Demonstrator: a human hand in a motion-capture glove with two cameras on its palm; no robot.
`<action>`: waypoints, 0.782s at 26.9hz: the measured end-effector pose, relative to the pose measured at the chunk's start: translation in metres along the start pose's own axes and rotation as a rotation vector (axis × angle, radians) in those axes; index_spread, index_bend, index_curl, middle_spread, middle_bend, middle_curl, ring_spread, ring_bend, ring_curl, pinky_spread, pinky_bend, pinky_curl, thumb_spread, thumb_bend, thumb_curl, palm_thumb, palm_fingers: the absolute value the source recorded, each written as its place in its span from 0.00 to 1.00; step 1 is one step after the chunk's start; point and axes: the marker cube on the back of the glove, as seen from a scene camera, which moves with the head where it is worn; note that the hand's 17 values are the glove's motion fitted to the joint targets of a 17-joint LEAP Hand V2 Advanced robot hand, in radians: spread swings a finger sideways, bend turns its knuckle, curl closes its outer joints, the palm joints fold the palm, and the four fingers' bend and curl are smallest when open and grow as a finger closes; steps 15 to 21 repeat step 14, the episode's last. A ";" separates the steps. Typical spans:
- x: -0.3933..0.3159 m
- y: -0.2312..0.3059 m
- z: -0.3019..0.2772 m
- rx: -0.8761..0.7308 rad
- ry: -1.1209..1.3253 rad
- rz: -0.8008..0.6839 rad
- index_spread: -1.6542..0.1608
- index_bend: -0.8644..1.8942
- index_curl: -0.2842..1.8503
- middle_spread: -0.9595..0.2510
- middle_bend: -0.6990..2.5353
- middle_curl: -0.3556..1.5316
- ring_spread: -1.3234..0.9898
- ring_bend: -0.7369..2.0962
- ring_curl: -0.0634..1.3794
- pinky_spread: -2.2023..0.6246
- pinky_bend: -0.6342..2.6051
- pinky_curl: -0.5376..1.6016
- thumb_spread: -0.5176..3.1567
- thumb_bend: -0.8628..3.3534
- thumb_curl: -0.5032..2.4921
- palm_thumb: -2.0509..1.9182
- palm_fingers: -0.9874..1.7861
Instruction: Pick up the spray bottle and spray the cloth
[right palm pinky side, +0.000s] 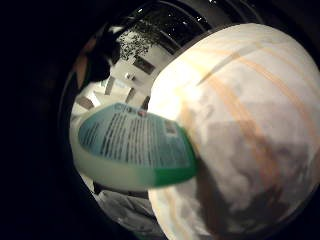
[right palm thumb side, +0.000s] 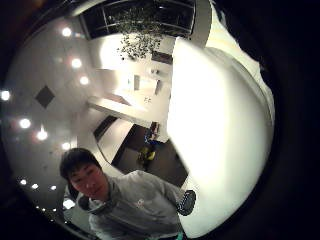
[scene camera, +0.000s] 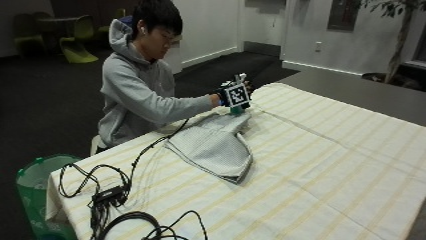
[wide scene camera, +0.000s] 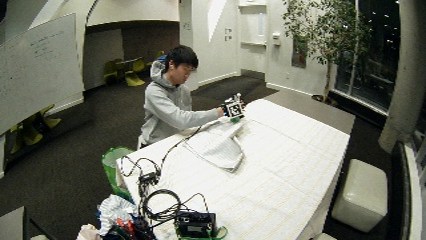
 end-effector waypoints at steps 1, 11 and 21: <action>0.000 -0.001 -0.005 0.022 0.015 -0.001 0.80 0.36 0.37 0.74 0.36 0.43 0.52 0.42 0.36 0.74 0.34 0.48 0.24 0.20 0.41 0.76 0.55; -0.029 0.031 -0.032 0.002 0.006 -0.014 0.76 0.35 0.29 0.74 0.32 0.40 0.54 0.39 0.30 0.79 0.34 0.45 0.32 0.20 0.39 0.74 0.48; -0.042 0.035 -0.036 0.049 -0.010 -0.032 0.75 0.37 0.29 0.74 0.32 0.40 0.55 0.38 0.28 0.81 0.33 0.44 0.33 0.20 0.39 0.74 0.48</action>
